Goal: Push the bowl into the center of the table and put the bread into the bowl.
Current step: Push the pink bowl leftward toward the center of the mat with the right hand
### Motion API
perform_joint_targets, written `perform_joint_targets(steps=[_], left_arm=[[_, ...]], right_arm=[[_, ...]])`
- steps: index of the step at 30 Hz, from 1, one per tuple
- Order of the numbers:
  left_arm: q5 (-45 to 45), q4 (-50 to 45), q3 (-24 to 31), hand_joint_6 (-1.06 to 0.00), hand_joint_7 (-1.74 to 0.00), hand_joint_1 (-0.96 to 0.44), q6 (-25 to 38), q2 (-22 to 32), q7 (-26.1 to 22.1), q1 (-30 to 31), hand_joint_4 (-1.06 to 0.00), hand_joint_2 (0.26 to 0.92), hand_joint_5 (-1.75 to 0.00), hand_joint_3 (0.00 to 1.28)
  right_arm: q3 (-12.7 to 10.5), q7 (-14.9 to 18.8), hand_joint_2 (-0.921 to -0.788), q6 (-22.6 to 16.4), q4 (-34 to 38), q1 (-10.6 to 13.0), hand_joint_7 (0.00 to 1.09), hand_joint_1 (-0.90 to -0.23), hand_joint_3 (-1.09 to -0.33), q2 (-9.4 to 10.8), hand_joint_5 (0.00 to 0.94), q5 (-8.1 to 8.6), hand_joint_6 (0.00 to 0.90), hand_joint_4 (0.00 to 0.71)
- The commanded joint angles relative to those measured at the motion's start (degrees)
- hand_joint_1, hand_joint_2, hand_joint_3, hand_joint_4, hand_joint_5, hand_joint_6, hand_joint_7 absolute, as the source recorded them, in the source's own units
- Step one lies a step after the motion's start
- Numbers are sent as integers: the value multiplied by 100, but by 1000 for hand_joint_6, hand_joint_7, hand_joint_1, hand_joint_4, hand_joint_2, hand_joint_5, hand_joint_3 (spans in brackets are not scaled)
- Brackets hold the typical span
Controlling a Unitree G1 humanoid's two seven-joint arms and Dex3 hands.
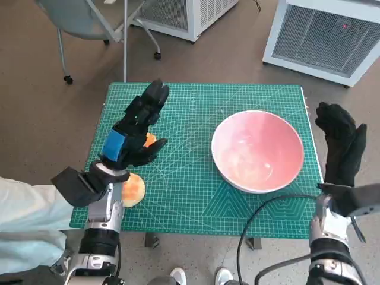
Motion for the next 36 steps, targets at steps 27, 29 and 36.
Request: perform_joint_targets(steps=[27,29,36], left_arm=[[111,-94,85,-245,-3,-655,-122,118,67,59,-144,921,0,339],[107,-107,90,-244,-2,-655,-124,125,72,78,-143,921,0,338],[88,-226,127,-242,-1,-654,-125,164,84,195,-142,921,0,335]], right_arm=[[-293,72,-921,1596,1066,-956,425,-598,-839,681,8,260,70,191],[-328,124,-921,1655,1079,-1012,422,-600,-837,725,7,303,76,191],[-409,288,-921,1882,1118,-1238,413,-585,-841,924,6,410,86,192]])
